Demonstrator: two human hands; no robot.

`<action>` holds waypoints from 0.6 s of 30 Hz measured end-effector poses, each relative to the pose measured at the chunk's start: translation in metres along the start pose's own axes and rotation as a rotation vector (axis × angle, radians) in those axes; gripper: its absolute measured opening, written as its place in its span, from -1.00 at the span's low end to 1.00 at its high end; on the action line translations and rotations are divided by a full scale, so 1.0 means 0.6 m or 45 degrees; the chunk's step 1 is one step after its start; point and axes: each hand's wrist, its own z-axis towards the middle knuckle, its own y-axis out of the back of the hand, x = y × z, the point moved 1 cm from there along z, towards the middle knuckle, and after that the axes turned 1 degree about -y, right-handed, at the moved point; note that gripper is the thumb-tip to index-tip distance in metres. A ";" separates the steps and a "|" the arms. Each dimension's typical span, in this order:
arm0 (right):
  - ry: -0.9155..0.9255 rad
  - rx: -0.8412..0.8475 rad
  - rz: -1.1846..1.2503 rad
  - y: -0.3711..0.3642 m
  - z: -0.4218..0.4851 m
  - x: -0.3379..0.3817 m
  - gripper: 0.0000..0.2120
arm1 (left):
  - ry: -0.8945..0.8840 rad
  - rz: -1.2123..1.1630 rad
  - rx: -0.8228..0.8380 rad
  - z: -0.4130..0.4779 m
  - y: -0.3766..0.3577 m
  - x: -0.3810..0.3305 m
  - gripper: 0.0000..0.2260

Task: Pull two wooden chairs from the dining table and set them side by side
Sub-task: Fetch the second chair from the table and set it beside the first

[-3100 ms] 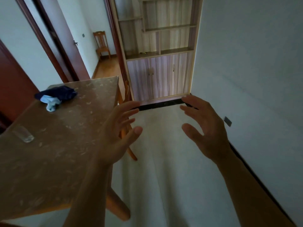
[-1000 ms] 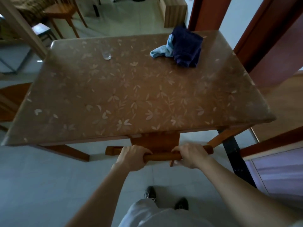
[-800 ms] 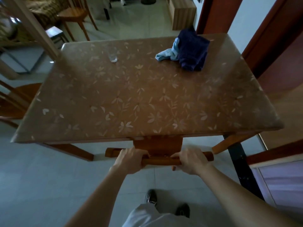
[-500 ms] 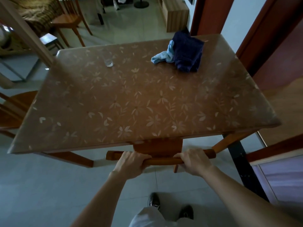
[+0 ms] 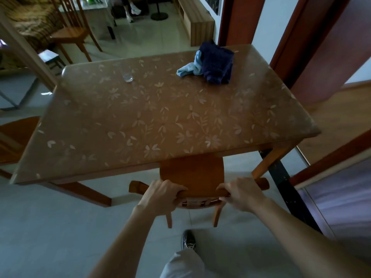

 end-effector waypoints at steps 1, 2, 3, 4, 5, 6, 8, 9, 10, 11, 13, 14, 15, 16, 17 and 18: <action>0.000 0.000 -0.004 -0.009 -0.018 0.005 -0.68 | 0.011 -0.006 0.002 -0.017 -0.008 -0.014 -0.73; 0.006 0.010 -0.008 -0.018 -0.041 0.012 -0.69 | 0.022 -0.011 0.011 -0.039 -0.015 -0.031 -0.74; 0.013 0.019 -0.007 -0.026 -0.061 0.020 -0.71 | 0.028 -0.019 0.014 -0.059 -0.021 -0.045 -0.75; 0.018 0.023 -0.005 -0.035 -0.086 0.029 -0.72 | 0.032 -0.024 0.008 -0.083 -0.027 -0.063 -0.77; 0.022 0.023 -0.012 -0.045 -0.112 0.040 -0.74 | 0.036 -0.026 -0.003 -0.108 -0.034 -0.081 -0.78; 0.030 0.027 -0.025 -0.054 -0.134 0.050 -0.76 | 0.038 -0.028 -0.006 -0.132 -0.040 -0.096 -0.78; 0.055 0.046 -0.038 -0.068 -0.180 0.074 -0.78 | 0.026 -0.055 0.002 -0.181 -0.046 -0.127 -0.79; 0.054 0.040 -0.037 -0.076 -0.200 0.085 -0.78 | 0.032 -0.070 0.009 -0.204 -0.049 -0.140 -0.82; 0.051 0.026 -0.046 -0.085 -0.220 0.097 -0.78 | 0.047 -0.072 0.022 -0.225 -0.051 -0.151 -0.85; 0.056 0.019 -0.055 -0.093 -0.238 0.110 -0.77 | 0.058 -0.076 0.040 -0.245 -0.053 -0.161 -0.88; 0.048 0.017 -0.042 -0.113 -0.273 0.139 -0.76 | 0.066 -0.095 0.065 -0.286 -0.059 -0.177 -0.90; 0.039 0.023 -0.030 -0.125 -0.291 0.154 -0.75 | 0.069 -0.098 0.084 -0.308 -0.064 -0.184 -0.90; 0.028 0.032 -0.020 -0.139 -0.309 0.170 -0.74 | 0.075 -0.094 0.109 -0.330 -0.071 -0.188 -0.89; 0.017 0.037 -0.013 -0.153 -0.325 0.184 -0.73 | 0.078 -0.099 0.131 -0.351 -0.080 -0.191 -0.88; 0.005 0.038 -0.010 -0.167 -0.340 0.198 -0.71 | 0.076 -0.111 0.148 -0.371 -0.088 -0.194 -0.87; -0.003 0.038 -0.004 -0.183 -0.356 0.212 -0.70 | 0.066 -0.117 0.171 -0.392 -0.096 -0.197 -0.87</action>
